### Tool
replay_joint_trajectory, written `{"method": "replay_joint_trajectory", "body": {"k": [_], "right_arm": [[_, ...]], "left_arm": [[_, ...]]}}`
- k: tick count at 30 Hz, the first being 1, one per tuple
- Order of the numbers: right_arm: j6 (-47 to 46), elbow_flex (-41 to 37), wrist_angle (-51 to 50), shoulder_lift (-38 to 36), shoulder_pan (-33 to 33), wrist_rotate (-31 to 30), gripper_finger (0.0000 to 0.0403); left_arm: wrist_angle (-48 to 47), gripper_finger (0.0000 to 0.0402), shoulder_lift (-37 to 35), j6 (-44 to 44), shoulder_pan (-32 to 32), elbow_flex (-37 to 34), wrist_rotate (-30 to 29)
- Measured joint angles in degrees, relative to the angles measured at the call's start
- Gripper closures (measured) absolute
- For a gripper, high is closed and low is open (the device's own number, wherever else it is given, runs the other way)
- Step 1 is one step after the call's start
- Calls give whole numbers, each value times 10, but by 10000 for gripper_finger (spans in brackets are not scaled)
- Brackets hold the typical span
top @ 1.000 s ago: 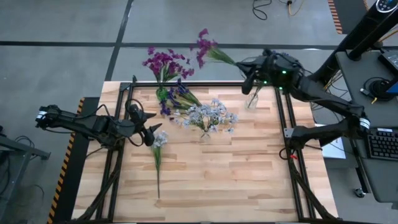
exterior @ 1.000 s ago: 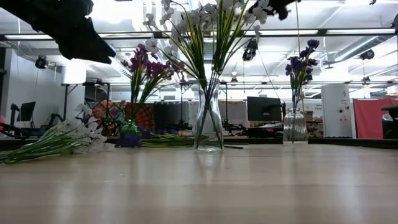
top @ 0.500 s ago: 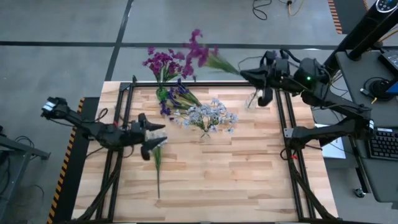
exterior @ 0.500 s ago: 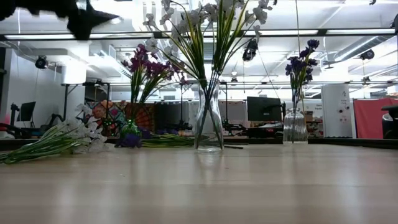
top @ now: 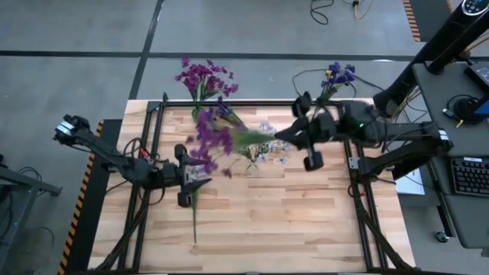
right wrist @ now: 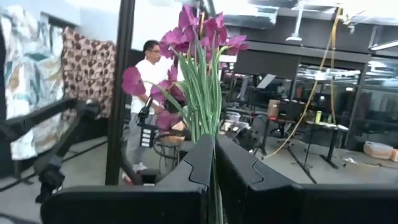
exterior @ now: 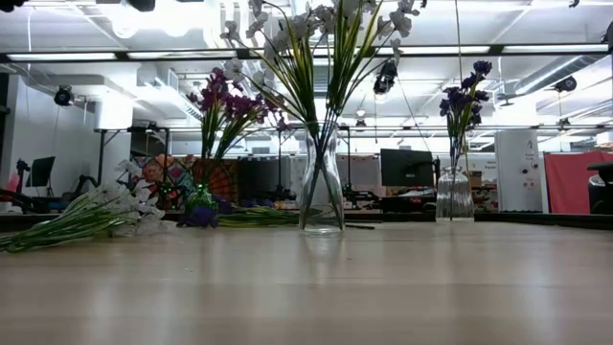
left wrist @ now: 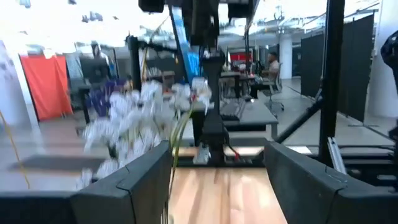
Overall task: Sort flowers into vase by color
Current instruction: Put the violet flowers into the green flower vase
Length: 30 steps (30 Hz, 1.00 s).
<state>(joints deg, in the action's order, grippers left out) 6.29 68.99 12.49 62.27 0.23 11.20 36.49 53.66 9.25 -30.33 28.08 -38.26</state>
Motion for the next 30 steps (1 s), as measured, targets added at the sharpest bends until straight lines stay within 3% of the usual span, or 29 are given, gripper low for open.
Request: {"method": "replay_joint_trajectory", "body": {"k": [9,15,25,30], "right_arm": [[34,-4,55,61,57,-7,391],[51,-16,134,102,83,-7,391],[61,-18,243,180,103,-7,391],[60,-18,254,201,103,-7,391]], "left_arm": [[153,164,110,118,0,27,3],[239,164,169,172,1,54,43],[244,164,233,227,6,135,46],[246,164,235,233,5,148,85]]}}
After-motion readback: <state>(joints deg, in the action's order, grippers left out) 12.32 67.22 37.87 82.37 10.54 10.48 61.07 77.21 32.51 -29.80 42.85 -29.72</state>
